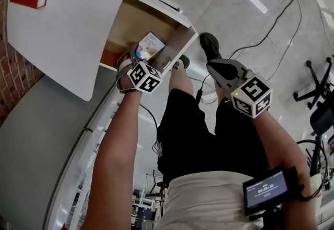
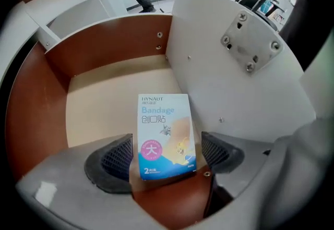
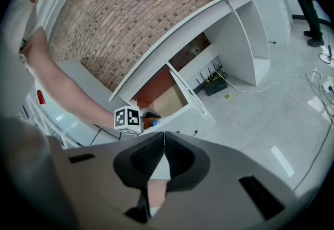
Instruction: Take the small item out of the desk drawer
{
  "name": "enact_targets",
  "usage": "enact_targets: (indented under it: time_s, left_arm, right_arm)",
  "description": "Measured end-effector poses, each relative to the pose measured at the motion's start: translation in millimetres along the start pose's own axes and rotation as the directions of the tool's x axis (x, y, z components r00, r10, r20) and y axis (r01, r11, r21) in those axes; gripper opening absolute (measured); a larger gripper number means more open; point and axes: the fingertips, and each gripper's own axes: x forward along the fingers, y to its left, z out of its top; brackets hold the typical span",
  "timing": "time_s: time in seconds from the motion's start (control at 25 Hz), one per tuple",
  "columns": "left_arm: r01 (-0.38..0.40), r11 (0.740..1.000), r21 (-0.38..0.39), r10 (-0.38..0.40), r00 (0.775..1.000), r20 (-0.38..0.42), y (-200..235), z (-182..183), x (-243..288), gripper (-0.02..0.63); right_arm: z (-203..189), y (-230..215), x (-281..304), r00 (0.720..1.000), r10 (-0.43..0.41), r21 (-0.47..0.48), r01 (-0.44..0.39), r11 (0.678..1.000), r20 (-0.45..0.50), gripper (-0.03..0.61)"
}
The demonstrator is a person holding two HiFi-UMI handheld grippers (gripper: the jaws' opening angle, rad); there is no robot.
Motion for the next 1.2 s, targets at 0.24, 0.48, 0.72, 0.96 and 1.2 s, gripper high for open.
enact_targets:
  time_s: [0.24, 0.48, 0.72, 0.96, 1.2]
  left_arm:
    - [0.003, 1.000, 0.011, -0.003, 1.000, 0.000, 3, 4, 6, 0.391]
    - [0.003, 1.000, 0.021, -0.003, 1.000, 0.005, 2, 9, 13, 0.394]
    - [0.009, 1.000, 0.008, -0.009, 1.000, -0.009, 2, 10, 17, 0.394]
    - [-0.011, 1.000, -0.002, 0.011, 1.000, -0.015, 2, 10, 16, 0.394]
    - [0.000, 1.000, 0.024, 0.001, 0.999, -0.047, 1, 9, 18, 0.388]
  right_arm:
    - [0, -8, -2, 1.000, -0.017, 0.019, 0.017, 1.000, 0.005, 0.006]
    - [-2, -15, -3, 1.000, -0.022, 0.064, 0.021, 0.998, 0.010, 0.006]
    - [0, -16, -2, 1.000, -0.028, 0.071, 0.028, 0.997, 0.006, 0.006]
    - [-2, -16, -3, 1.000, -0.030, 0.077, 0.030, 0.997, 0.006, 0.006]
    - [-5, -13, 0, 1.000, -0.019, 0.082, 0.019, 0.996, -0.001, 0.006]
